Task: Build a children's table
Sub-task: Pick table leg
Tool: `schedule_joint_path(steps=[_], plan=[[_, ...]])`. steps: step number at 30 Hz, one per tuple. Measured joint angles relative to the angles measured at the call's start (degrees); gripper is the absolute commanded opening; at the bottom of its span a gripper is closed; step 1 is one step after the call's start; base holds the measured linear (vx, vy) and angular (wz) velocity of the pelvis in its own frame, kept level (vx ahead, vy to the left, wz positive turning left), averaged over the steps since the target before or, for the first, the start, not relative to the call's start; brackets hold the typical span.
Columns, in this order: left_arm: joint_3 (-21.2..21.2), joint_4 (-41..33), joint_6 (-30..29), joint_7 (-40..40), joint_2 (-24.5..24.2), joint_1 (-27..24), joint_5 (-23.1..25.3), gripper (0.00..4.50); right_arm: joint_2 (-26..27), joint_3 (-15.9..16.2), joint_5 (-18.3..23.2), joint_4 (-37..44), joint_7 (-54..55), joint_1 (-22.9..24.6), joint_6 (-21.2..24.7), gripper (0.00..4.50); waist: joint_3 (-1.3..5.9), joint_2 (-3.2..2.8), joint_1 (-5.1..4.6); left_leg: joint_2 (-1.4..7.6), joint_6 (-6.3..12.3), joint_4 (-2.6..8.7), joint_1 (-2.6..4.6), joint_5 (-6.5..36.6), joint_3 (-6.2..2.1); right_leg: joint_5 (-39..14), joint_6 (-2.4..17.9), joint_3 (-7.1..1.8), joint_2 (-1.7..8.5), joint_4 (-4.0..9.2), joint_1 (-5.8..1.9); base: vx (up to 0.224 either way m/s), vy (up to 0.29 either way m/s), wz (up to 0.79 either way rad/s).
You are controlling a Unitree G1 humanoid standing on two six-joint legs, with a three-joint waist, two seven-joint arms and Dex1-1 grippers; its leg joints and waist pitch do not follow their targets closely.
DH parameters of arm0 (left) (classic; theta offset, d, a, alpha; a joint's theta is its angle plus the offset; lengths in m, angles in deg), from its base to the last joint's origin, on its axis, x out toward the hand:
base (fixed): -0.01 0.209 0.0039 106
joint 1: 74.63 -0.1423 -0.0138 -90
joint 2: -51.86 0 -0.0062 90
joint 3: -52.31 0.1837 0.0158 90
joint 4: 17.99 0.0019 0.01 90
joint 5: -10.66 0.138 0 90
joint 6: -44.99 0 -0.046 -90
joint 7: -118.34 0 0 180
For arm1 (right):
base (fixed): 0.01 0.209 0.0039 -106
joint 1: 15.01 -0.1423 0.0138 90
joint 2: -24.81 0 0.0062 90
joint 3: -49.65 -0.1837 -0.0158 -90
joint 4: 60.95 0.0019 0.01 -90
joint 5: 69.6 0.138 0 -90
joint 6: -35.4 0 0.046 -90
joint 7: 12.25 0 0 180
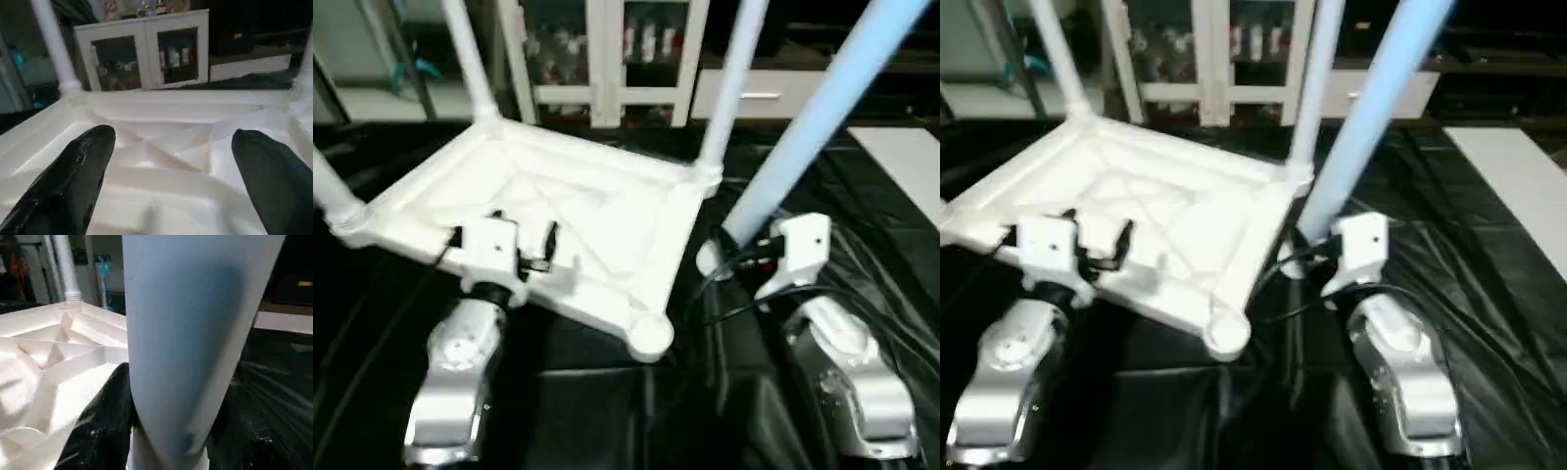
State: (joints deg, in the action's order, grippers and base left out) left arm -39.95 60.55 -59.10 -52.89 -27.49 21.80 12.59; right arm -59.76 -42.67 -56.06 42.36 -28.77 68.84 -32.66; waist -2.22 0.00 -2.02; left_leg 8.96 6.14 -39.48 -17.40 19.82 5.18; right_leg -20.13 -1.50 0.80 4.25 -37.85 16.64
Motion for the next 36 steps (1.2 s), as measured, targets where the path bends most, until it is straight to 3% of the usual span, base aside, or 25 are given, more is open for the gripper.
schedule_joint_path(steps=[1, 2, 3, 4, 6, 7, 8, 9, 10, 11, 12, 13, 14, 15, 17, 20, 23, 25, 28, 36], plan=[[1.01, -0.02, -0.01, 0.29, 0.50, 0.24, -0.08, 4.34, -0.36, -0.70, -0.09, 0.01, 0.17, 0.00, 0.00, 1.86, -0.02, -0.52, 0.67, -0.01, -0.14, -0.56, -0.77, -0.49, 0.10, 0.17, 0.05, -0.15, -0.70, 0.90, -1.00, 0.026, 0.040, 0.18], [1.28, -0.08, 0.00, 0.47, 0.23, 0.18, -0.17, 4.34, -0.61, -0.95, -0.16, 0.04, 0.35, -0.43, -0.02, 1.86, 0.10, -1.41, 1.35, 0.34, -2.18, 0.24, -1.29, -0.62, 0.11, 0.23, 0.17, 0.25, -1.46, 1.48, -1.90, 0.000, 0.000, 0.00], [0.85, -0.07, -0.01, 0.46, -0.42, 0.00, -0.31, 4.34, -0.31, -0.88, -0.15, 0.26, 0.37, -0.53, -0.14, 1.86, 0.29, -1.70, 1.41, 0.91, -5.93, 0.76, -0.98, -0.88, -0.01, 0.23, 0.28, 0.46, -1.85, 1.63, -2.06, 0.089, -0.011, 0.08], [-0.05, 0.01, 0.00, 0.39, -1.00, -0.26, -0.51, 4.34, 0.64, 0.18, -0.13, 0.31, 0.28, -0.75, -0.19, 1.86, 0.37, -1.62, 0.68, 0.74, -9.24, 1.55, -0.12, -1.40, -0.58, -0.49, 2.02, 1.56, -1.51, 0.41, -1.26, 0.084, -0.032, 0.00], [-2.01, 0.25, -0.07, 0.15, -1.60, -0.53, -0.54, 4.34, 1.27, 1.86, -0.12, 0.32, -0.12, -0.63, -0.18, 1.86, 0.53, -0.92, 0.17, -0.42, -8.95, 1.77, 0.41, -1.24, -0.82, -0.82, 3.49, 1.74, -0.06, -3.62, 1.49, 0.060, -0.056, -0.12], [-2.16, 0.32, -0.07, 0.06, -1.59, -0.46, -0.56, 4.34, 1.26, 1.92, -0.13, 0.31, -0.14, -0.40, -0.18, 1.86, 0.78, -0.26, -0.14, -1.26, -8.72, 1.90, 0.55, -1.11, -0.88, -0.49, 3.13, 1.54, 0.60, -3.87, 3.10, 0.025, -0.044, -0.18], [-1.90, 0.65, -0.07, -0.01, -1.23, -0.17, -0.61, 4.34, 0.75, 1.53, -0.19, 0.28, -0.04, -0.04, -0.19, 1.86, 0.70, 0.39, -0.55, -2.24, -8.03, 1.61, 0.40, -0.78, -0.75, 0.33, 0.07, 0.71, 1.05, -3.42, 3.16, 0.053, -0.030, 0.02], [-1.26, 0.93, -0.10, -0.06, -0.30, 0.26, -0.69, 4.34, 0.16, 0.63, -0.22, 0.23, 0.07, 0.48, -0.18, 1.86, 0.65, 0.46, -0.48, -2.53, -4.50, 0.74, 0.09, -0.27, -0.24, 0.31, -0.01, -0.03, 0.47, -2.93, 2.58, 0.075, 0.000, 0.17], [0.73, 1.18, -0.11, 0.18, 0.55, 0.85, -0.99, 4.34, -0.29, -0.59, -0.24, 0.03, 0.47, 1.09, -0.14, 1.86, 0.57, 0.18, 0.02, -2.46, 0.03, -2.53, -1.38, -0.73, -0.19, 0.68, 0.17, -0.57, -0.04, -1.49, 1.37, 0.075, 0.000, 0.17], [1.32, 1.15, -0.10, 0.34, 0.68, 0.95, -1.04, 4.34, -0.66, -1.04, -0.31, -0.02, 0.57, 1.19, -0.11, 1.86, 0.55, 0.15, 0.51, -2.54, 0.39, -3.81, -2.09, -0.97, -0.15, 0.85, 0.23, -0.74, -0.13, -0.86, 0.72, 0.000, 0.000, 0.00], [1.35, 1.09, -0.09, 0.51, 0.46, 0.83, -1.18, 4.34, -0.85, -1.39, -0.32, 0.11, 0.60, 0.89, -0.12, 1.86, 0.54, 0.02, 1.10, -2.43, -1.31, -3.80, -3.65, -1.97, -0.03, 1.24, 0.49, -0.44, -0.72, 0.50, -0.41, 0.000, 0.000, 0.00], [0.84, 0.66, -0.09, 0.77, -0.14, 0.84, -1.48, 4.34, -0.79, -1.43, -0.25, 0.40, 0.58, 0.28, -0.14, 1.86, 0.75, -1.72, 1.36, -1.40, -3.45, 1.29, -4.23, -3.46, -0.07, 1.31, 0.57, 0.75, -1.89, 1.08, -1.21, 0.000, 0.000, 0.00], [0.43, 0.27, -0.05, 1.26, -1.03, 0.75, -1.98, 4.34, -0.37, -1.41, -0.22, 0.53, 0.57, -0.15, -0.20, 1.86, 0.72, -2.67, 1.18, -0.58, -7.46, 1.16, -4.26, -5.87, -0.61, 1.04, 0.44, 1.44, -2.43, 0.67, -1.47, 0.073, 0.051, -0.04], [0.04, 0.22, -0.08, 2.21, -1.82, 0.07, -2.34, 4.34, 0.40, -0.73, -0.19, 0.56, 0.55, -0.16, -0.19, 1.86, 0.81, -2.62, 0.88, -0.63, -7.46, 1.06, -4.28, -5.73, -0.87, 0.80, 0.99, 1.77, -2.37, 0.68, -1.37, 0.000, 0.000, 0.00], [-0.18, 0.72, -0.18, 5.75, -4.72, -1.08, -3.45, 4.34, 0.83, 0.99, -0.15, 0.65, 0.34, -0.36, -0.18, 1.86, 0.93, -2.16, 0.92, -1.09, -7.12, 0.78, -4.94, -5.83, -0.76, 0.98, 1.20, 1.59, -1.72, -0.43, 0.12, 0.041, 0.028, -0.01], [1.58, 3.04, 0.98, 12.33, -7.80, -0.79, -4.59, 4.34, 0.38, 0.38, -0.15, 0.60, 0.49, -0.42, -0.14, 1.86, 0.97, -2.04, 1.64, -2.05, -7.27, 0.91, -5.97, -6.59, -0.44, 1.10, -1.40, 0.64, -0.87, -1.01, 1.39, 0.000, 0.000, 0.00], [3.41, 6.42, 1.53, 17.50, -9.72, 1.47, -5.88, 4.34, -0.75, -0.59, -0.15, 0.11, 0.41, -0.55, -0.08, 1.86, 0.74, -1.79, 2.48, -2.13, -7.18, 2.39, -5.99, -7.56, 0.27, 2.07, -1.35, 0.22, -0.74, -0.78, 2.16, -0.054, 0.000, -0.05], [3.37, 7.82, 1.48, 19.99, -11.36, 2.49, -6.83, 4.34, -1.50, -1.51, -0.15, 0.04, 0.17, -0.59, -0.09, 1.86, 0.59, -1.85, 2.37, -1.71, -7.58, 3.06, -5.66, -8.14, 0.80, 2.65, -0.62, 0.24, -0.84, -0.14, 1.99, -0.128, -0.002, -0.05], [3.89, 9.69, 0.82, 24.79, -13.89, 4.89, -8.05, 4.34, -3.31, -2.01, 0.00, -0.50, -1.13, -1.19, -0.09, 1.86, 0.31, -1.93, 2.17, -1.14, -7.65, 3.18, -5.47, -8.39, 1.80, 3.42, -0.27, 0.13, -0.83, -0.09, 2.04, -0.101, 0.011, -0.01], [7.36, 14.15, -1.13, 37.45, -17.81, 10.08, -11.67, 4.34, -7.71, -3.50, 2.11, -2.85, -6.16, -4.13, 0.17, 1.86, -0.17, -1.61, 2.22, -0.94, -7.69, 3.33, -4.93, -8.41, 2.80, 4.08, -0.14, 0.01, -0.34, -0.03, 2.42, -0.062, 0.010, -0.03]])
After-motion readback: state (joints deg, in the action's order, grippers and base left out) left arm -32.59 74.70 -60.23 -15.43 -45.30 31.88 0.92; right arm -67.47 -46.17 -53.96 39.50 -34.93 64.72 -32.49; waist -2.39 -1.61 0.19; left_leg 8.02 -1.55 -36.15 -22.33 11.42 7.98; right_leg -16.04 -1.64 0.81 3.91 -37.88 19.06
